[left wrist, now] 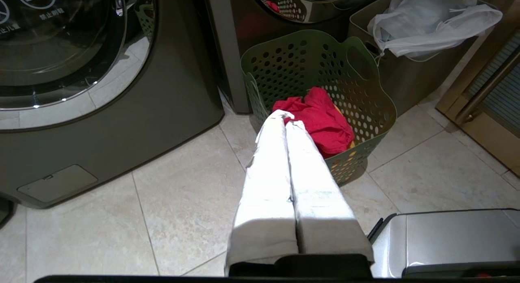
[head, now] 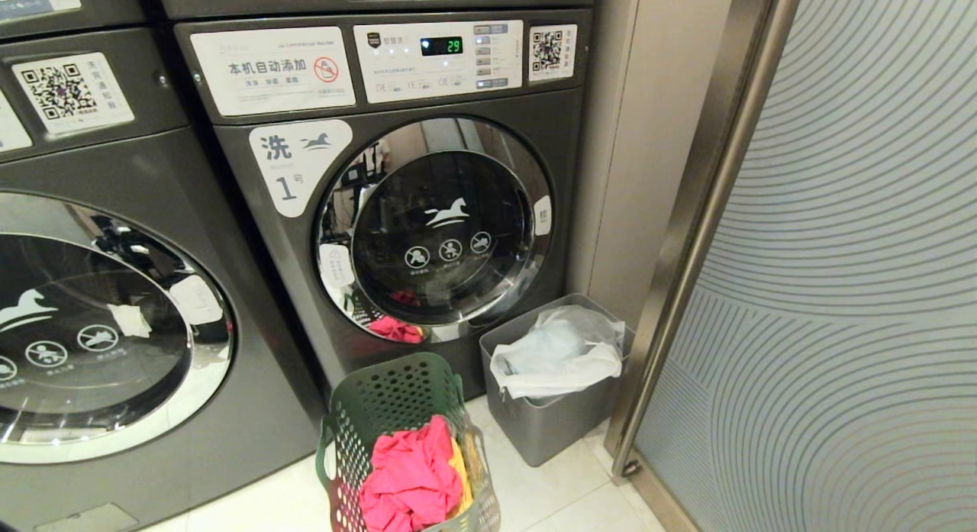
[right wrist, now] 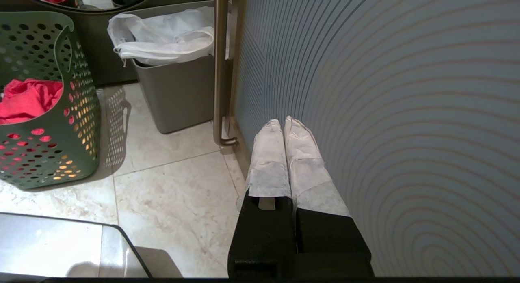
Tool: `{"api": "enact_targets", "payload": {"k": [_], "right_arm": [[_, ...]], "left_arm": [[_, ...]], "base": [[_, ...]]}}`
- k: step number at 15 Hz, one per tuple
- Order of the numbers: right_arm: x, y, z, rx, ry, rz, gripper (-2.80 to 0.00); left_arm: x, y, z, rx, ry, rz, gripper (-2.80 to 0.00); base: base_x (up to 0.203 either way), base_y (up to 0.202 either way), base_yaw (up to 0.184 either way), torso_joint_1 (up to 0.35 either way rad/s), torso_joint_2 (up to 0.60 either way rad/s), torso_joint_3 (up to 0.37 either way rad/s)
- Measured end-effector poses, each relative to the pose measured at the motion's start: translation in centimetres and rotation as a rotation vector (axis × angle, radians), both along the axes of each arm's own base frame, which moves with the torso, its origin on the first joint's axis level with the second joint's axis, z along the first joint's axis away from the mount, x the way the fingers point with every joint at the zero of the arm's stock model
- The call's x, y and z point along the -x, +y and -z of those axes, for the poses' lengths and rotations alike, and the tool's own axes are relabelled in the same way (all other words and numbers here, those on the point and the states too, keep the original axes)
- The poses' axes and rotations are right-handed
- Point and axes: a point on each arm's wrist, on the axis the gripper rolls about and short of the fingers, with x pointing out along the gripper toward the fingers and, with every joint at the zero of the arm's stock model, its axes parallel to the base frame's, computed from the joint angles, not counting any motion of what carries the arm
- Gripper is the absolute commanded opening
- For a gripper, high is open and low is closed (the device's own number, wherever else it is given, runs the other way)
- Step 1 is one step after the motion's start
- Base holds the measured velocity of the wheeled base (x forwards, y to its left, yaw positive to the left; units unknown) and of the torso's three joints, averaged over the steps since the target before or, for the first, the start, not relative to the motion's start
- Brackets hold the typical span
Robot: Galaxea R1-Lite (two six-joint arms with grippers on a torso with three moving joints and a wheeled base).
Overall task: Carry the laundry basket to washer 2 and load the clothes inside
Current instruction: Open the lid of the washing machine
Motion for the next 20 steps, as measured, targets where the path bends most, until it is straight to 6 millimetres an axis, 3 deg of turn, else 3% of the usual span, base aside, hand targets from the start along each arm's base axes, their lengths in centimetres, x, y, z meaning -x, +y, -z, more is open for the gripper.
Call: {"api": "enact_targets", "payload": {"k": [20], "right_arm": [[0.0,0.0,0.0,0.001,0.0,-0.001,-2.8]], "left_arm": [[0.01,-0.02,-0.01,0.002,0.0,0.008,-2.8]], "base": [[0.0,0.0,0.005,0.0,0.0,0.0]]}}
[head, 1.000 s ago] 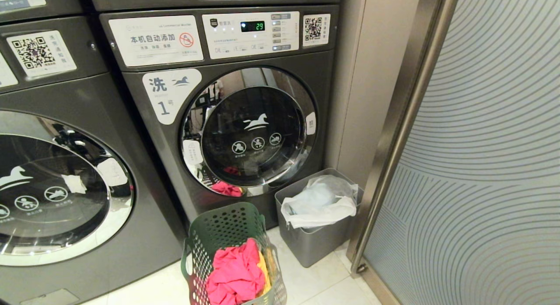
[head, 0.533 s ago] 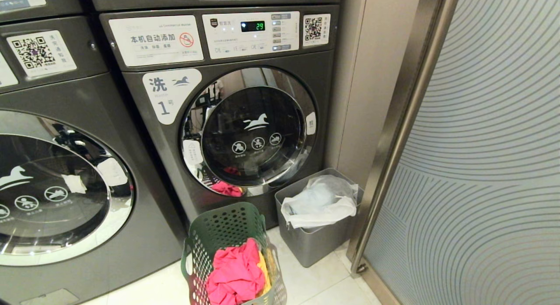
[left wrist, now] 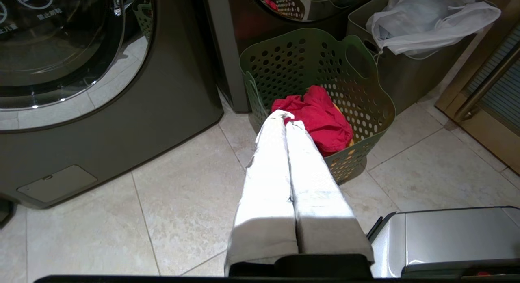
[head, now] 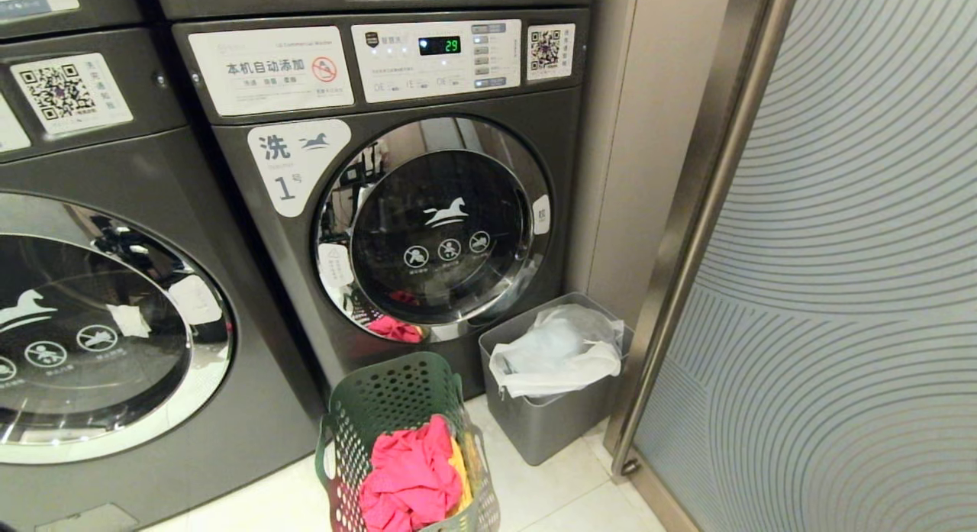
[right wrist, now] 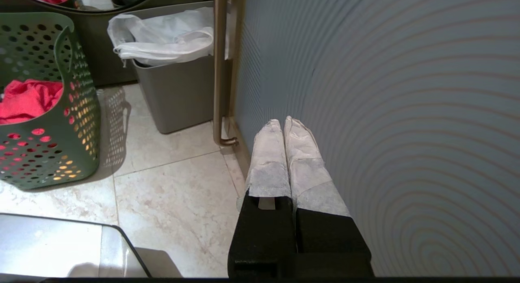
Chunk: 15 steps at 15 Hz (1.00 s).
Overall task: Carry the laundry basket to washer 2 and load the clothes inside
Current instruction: Open the lid of the washing machine
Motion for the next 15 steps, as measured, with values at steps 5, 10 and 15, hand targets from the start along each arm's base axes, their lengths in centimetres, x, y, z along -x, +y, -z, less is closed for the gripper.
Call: {"api": "enact_targets", "payload": {"k": [5,10,15], "right_arm": [[0.0,0.0,-0.01,0.0,0.0,0.0,-2.8],[0.0,0.0,-0.01,-0.002,0.0,0.0,-2.8],[0.0,0.0,0.0,-0.002,0.0,0.0,-2.8]], "left_arm": [[-0.01,0.0,0.03,0.0,0.001,0.0,-2.8],[0.0,0.0,0.0,0.0,0.0,0.0,-2.8],[0.0,0.0,-0.01,0.0,-0.001,0.001,-2.8]], "base": [[0.001,-0.009,0.156,0.003,0.0,0.002],[0.0,-0.001,0.015,0.0,0.0,0.0],[0.028,0.0,0.0,-0.001,0.0,0.0]]}}
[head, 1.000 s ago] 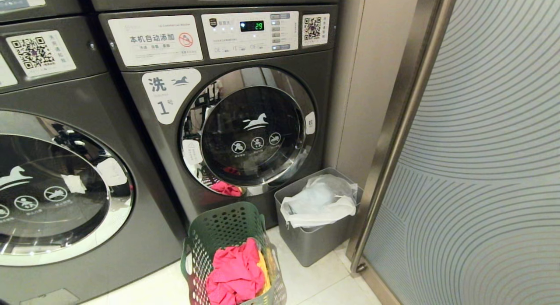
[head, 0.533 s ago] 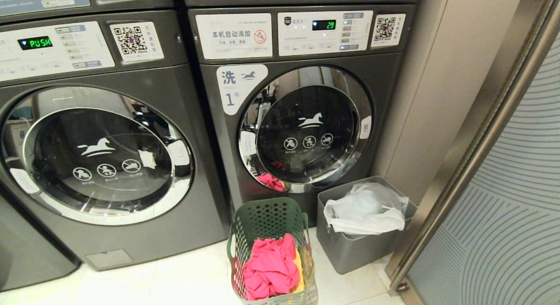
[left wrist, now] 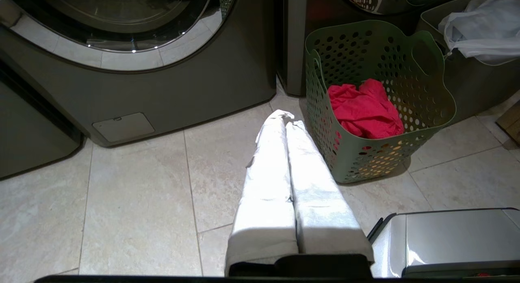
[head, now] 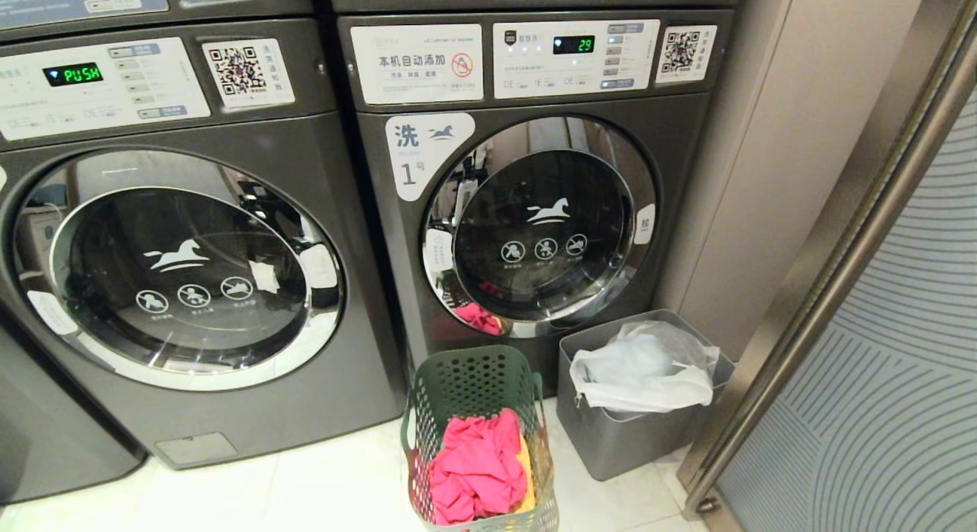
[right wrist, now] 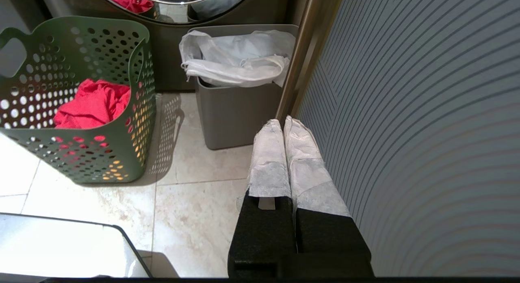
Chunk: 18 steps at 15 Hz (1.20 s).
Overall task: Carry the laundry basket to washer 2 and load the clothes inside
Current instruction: Open the lid of the washing machine
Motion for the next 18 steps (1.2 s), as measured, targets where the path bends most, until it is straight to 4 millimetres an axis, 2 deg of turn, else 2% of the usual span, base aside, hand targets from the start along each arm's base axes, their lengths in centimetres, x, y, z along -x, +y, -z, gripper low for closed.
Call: {"api": "enact_targets", "payload": {"k": [7,15,16,18], "right_arm": [[0.0,0.0,0.0,-0.003,0.0,0.0,-2.8],[0.0,0.0,0.0,0.002,-0.001,-0.016,-2.8],[0.0,0.0,0.0,0.0,0.0,-0.016,-2.8],[0.0,0.0,0.0,-0.003,0.0,-0.015,-2.8]], "left_arm": [[0.0,0.0,0.0,0.0,0.0,0.0,-2.8],[0.1,0.0,-0.3,0.039,-0.005,0.002,-2.8],[0.2,0.0,-0.7,0.051,-0.009,0.017,-2.8],[0.8,-0.1,-4.0,0.069,-0.072,0.053,-2.8]], "base": [[0.175,0.0,-0.001,0.007,0.01,0.003],[0.0,0.0,0.0,0.0,0.0,0.0],[0.0,0.0,0.0,0.0,0.0,0.0],[0.0,0.0,0.0,0.0,0.0,0.0]]}}
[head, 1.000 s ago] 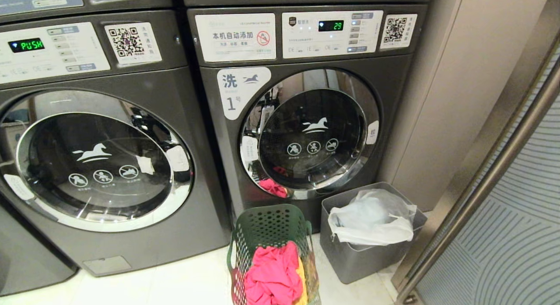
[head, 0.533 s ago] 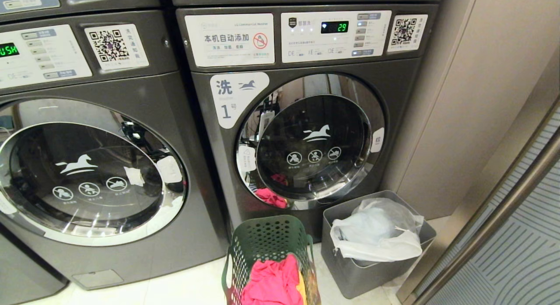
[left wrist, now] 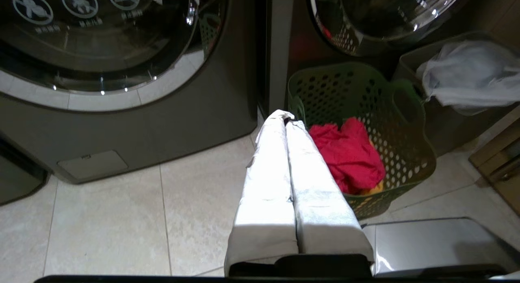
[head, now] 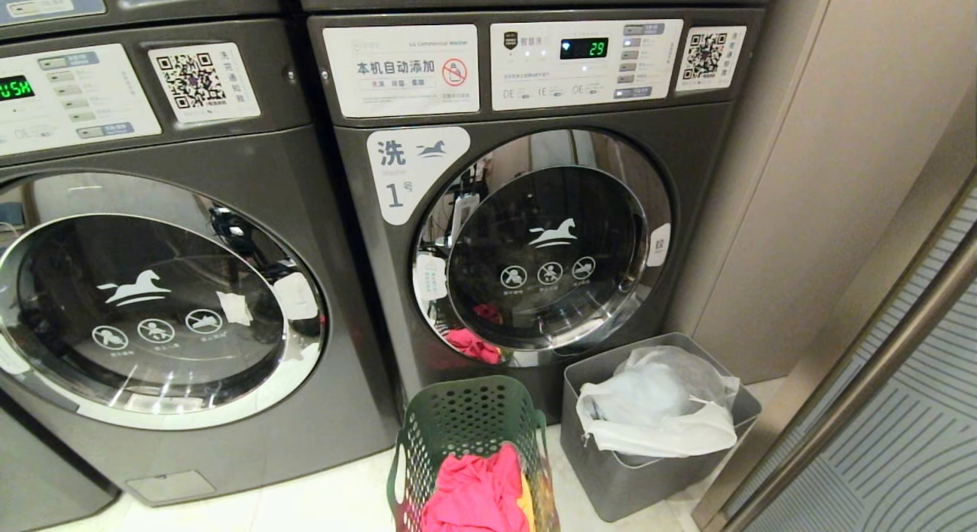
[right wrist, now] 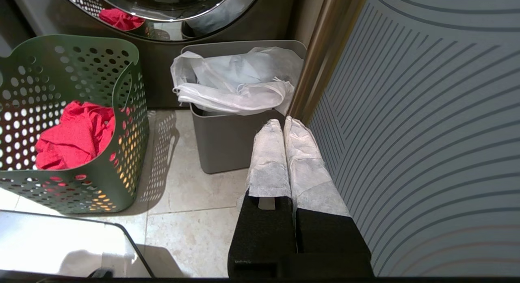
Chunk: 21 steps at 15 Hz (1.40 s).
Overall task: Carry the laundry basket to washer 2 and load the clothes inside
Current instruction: Open the lid of the washing machine
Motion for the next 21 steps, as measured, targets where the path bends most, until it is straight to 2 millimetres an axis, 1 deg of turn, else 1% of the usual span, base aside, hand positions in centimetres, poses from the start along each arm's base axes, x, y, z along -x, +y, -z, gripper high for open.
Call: {"api": "enact_targets", "payload": {"k": [1,2,3,4,5,6,7,8,9,10,12,14,17,19,21], "right_arm": [[0.0,0.0,0.0,0.001,0.0,0.0,-2.8],[0.0,0.0,0.0,0.001,0.0,0.0,-2.8],[0.0,0.0,0.0,0.0,0.0,0.001,-2.8],[0.0,0.0,0.0,-0.006,0.0,0.003,-2.8],[0.0,0.0,0.0,-0.009,0.0,0.003,-2.8],[0.0,0.0,0.0,-0.01,0.001,0.004,-2.8],[0.0,0.0,0.0,-0.01,0.0,0.005,-2.8],[0.0,0.0,0.0,-0.01,0.0,0.006,-2.8],[0.0,0.0,0.0,-0.007,0.0,0.008,-2.8],[0.0,0.0,0.0,-0.002,0.0,0.006,-2.8],[0.0,0.0,0.0,-0.011,0.0,0.005,-2.8],[0.0,0.0,0.0,-0.014,0.0,0.006,-2.8],[0.0,0.0,0.0,-0.014,0.0,0.007,-2.8],[0.0,0.0,0.0,-0.014,0.0,0.007,-2.8],[0.0,0.0,0.0,-0.014,0.0,0.007,-2.8]], "left_arm": [[0.0,0.0,-1.9,0.013,-0.009,0.01,-2.8],[-0.5,0.0,-4.4,0.032,-0.007,0.014,-2.8],[-1.6,-0.1,-6.6,0.057,0.016,0.016,-2.8],[-3.5,-0.1,-8.8,0.092,0.057,0.013,-2.8],[-6.1,-0.1,-10.4,0.13,0.112,0.006,-2.8],[-9.1,0.0,-11.4,0.171,0.175,-0.006,-2.8],[-12.2,0.0,-11.9,0.208,0.23,-0.018,-2.8],[-15.4,0.0,-11.9,0.245,0.282,-0.031,0.0],[-18.6,0.2,-11.5,0.285,0.33,-0.039,0.0],[-21.3,0.5,-10.8,0.323,0.367,-0.038,0.0],[-25.0,1.7,-9.6,0.399,0.391,0.007,0.0],[-27.1,2.8,-8.2,0.424,0.38,0.063,0.0],[-30.0,4.9,-5.0,0.352,0.347,0.051,0.0],[-32.0,6.2,-3.0,0.3,0.292,0.046,0.0],[-33.9,7.1,-1.5,0.27,0.207,0.077,0.0]], "base": [[0.0,0.0,0.0,0.0,0.0,0.0],[0.0,0.0,0.0,0.0,0.0,0.0],[0.0,0.0,0.0,0.0,0.0,0.0],[0.0,0.0,0.0,0.0,0.0,0.0],[0.0,0.0,0.0,0.0,0.0,0.0],[0.0,0.0,0.0,0.0,0.0,0.0],[0.0,0.0,0.0,0.0,0.0,0.0],[0.0,0.0,0.0,0.0,0.0,0.0],[0.0,0.0,0.0,0.0,0.0,0.0],[0.0,0.0,0.0,0.0,0.0,0.0],[0.0,0.0,0.0,0.0,0.0,0.0],[0.0,0.0,0.0,0.0,0.0,0.0],[0.0,0.0,0.0,0.0,0.0,0.0],[0.0,0.0,0.0,0.0,0.0,0.0],[0.0,0.0,0.0,0.0,0.0,0.0]]}}
